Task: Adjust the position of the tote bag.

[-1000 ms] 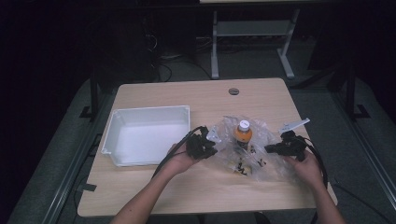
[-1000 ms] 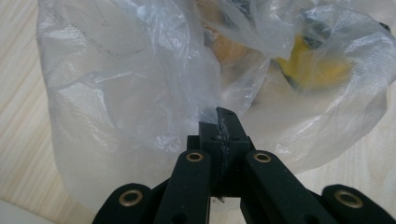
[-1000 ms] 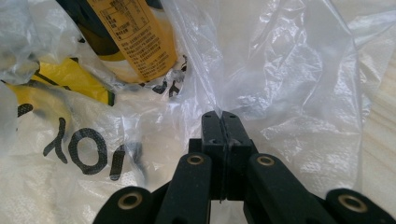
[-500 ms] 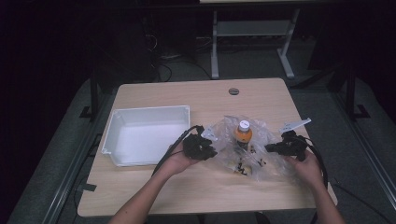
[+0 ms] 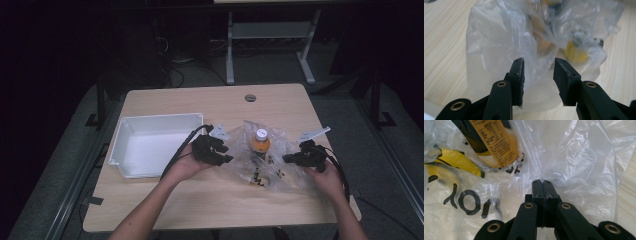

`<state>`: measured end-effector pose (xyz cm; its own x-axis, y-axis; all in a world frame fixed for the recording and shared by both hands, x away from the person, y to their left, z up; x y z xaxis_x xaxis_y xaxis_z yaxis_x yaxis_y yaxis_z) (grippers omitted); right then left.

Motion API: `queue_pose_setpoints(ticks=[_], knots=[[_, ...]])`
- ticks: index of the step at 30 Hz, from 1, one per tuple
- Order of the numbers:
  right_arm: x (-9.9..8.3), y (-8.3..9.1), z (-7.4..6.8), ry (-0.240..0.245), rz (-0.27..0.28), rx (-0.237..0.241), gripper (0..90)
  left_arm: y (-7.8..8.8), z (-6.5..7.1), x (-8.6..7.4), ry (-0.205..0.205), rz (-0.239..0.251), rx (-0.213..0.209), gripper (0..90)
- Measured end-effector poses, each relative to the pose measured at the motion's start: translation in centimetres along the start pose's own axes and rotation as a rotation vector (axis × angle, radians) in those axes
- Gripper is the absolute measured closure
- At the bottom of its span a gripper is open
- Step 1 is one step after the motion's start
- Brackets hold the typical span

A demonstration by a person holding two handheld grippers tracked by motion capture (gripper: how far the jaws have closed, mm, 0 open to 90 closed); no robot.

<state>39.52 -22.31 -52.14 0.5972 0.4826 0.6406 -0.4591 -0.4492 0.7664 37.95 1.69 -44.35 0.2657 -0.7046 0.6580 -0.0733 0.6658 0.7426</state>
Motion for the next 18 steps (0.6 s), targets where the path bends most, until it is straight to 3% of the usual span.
queue_pose_setpoints(ticks=[11,18], knots=[[0.1,0.2,0.0,0.001,0.004,-0.006,89.3,0.8,0.1,2.0,-0.025,0.011,0.014,52.0],[0.1,0.2,0.0,0.002,0.008,-0.008,89.3,1.5,0.1,2.9,-0.009,0.040,0.016,49.4]])
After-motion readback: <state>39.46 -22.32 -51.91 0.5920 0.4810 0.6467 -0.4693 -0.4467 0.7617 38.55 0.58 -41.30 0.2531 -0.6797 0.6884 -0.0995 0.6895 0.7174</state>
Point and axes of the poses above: each handheld gripper's, and its own axes: y roughly backward along the jaws, x roughly out of its top, z roughly to its right, the point moved 9 cm from there along -y, roughly forward along the jaws, and after that the axes turned 10 degrees about -x, right-handed, at the moved point
